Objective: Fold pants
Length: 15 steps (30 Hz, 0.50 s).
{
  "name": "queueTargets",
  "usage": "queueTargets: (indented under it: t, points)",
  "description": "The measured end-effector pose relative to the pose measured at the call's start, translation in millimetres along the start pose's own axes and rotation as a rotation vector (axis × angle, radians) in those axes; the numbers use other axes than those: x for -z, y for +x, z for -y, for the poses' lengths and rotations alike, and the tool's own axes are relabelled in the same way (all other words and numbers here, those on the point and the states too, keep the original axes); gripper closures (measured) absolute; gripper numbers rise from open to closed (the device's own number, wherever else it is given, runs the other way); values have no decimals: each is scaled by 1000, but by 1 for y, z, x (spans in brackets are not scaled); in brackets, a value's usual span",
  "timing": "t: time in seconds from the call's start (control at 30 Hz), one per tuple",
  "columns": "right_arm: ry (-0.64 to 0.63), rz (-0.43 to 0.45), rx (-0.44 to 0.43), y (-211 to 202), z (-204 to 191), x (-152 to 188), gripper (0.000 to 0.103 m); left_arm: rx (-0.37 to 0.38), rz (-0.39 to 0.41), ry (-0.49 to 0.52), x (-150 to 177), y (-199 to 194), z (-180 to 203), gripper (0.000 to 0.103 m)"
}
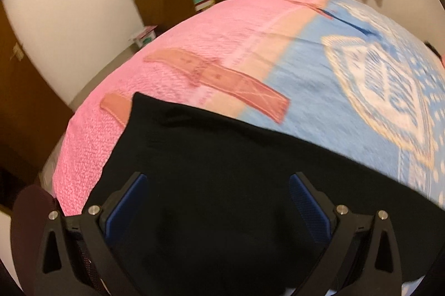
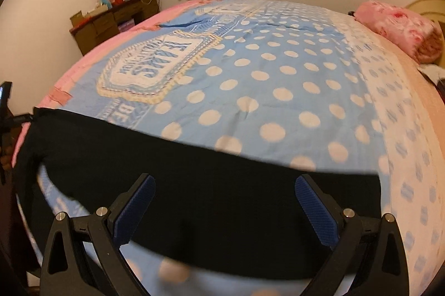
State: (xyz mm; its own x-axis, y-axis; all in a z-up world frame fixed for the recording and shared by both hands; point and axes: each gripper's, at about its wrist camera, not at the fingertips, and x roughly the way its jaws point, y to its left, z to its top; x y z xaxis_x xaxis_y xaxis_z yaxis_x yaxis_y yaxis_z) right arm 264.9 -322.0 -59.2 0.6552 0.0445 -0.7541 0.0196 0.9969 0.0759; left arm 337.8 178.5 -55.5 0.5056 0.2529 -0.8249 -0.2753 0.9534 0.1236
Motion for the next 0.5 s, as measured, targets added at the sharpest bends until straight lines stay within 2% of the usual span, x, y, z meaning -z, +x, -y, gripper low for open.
queueTargets:
  t: [0.2,0.43,0.5]
  points:
    - [-58,-51,-49,38,7,-16,1,-50,-47,-39,-12,25,-8,0]
    - [-144,-165,-103,70,7,-13,1,2,-168,-179,-28,56,-6,0]
    - [-178,-177,-93,73,7,-10,1,-1,-187,-216,-33,61,-4,0]
